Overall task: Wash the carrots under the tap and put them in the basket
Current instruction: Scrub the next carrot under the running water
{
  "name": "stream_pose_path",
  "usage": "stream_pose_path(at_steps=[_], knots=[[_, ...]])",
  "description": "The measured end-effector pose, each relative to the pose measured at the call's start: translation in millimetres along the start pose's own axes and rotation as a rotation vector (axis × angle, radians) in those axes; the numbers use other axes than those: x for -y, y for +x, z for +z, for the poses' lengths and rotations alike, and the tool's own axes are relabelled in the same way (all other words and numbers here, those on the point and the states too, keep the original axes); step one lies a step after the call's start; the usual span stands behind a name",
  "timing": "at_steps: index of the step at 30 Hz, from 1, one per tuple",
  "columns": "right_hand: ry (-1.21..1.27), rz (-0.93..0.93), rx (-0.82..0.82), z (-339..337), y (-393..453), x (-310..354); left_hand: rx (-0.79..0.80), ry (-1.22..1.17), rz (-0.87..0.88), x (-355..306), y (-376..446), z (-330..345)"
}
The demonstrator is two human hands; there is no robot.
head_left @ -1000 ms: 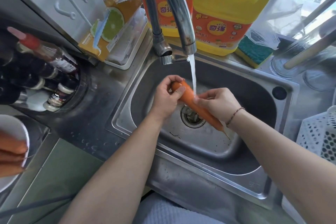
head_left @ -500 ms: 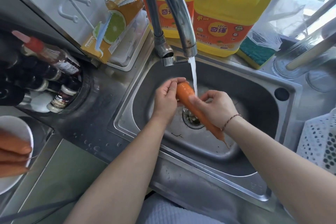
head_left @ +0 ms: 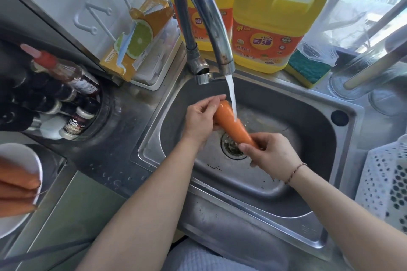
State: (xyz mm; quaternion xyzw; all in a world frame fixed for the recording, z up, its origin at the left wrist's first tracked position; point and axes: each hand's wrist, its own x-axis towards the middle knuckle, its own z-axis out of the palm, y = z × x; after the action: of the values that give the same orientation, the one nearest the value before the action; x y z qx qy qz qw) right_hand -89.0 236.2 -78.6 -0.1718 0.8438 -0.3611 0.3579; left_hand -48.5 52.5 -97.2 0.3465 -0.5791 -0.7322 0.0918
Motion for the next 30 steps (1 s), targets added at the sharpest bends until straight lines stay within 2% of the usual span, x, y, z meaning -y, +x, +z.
stream_pose_path(at_steps=[2,5,6,9,12,15,18,25,30], knots=[[0.021,-0.014,0.0,-1,-3,-7,0.056,-0.073,-0.046,6,-4,3],[0.011,0.001,-0.052,-5,-5,-18,0.128,-0.351,-0.2,17,-11,4],[-0.005,0.015,-0.06,-6,-6,-22,0.146,-0.377,-0.239,19,-14,4],[-0.091,0.029,-0.09,-6,-8,-29,0.179,-0.298,-0.276,18,-18,6],[-0.144,0.042,-0.114,2,-9,-24,0.139,-0.307,-0.218,19,-21,11],[-0.011,0.041,-0.091,4,-6,-21,0.101,-0.226,-0.147,24,-28,12],[0.092,0.046,-0.06,5,-4,-22,0.158,-0.207,-0.129,27,-34,8],[0.096,0.026,-0.102,7,-5,-28,0.16,-0.435,-0.284,20,-32,10],[0.054,0.059,-0.108,5,-5,-35,0.177,-0.343,-0.259,24,-34,14]])
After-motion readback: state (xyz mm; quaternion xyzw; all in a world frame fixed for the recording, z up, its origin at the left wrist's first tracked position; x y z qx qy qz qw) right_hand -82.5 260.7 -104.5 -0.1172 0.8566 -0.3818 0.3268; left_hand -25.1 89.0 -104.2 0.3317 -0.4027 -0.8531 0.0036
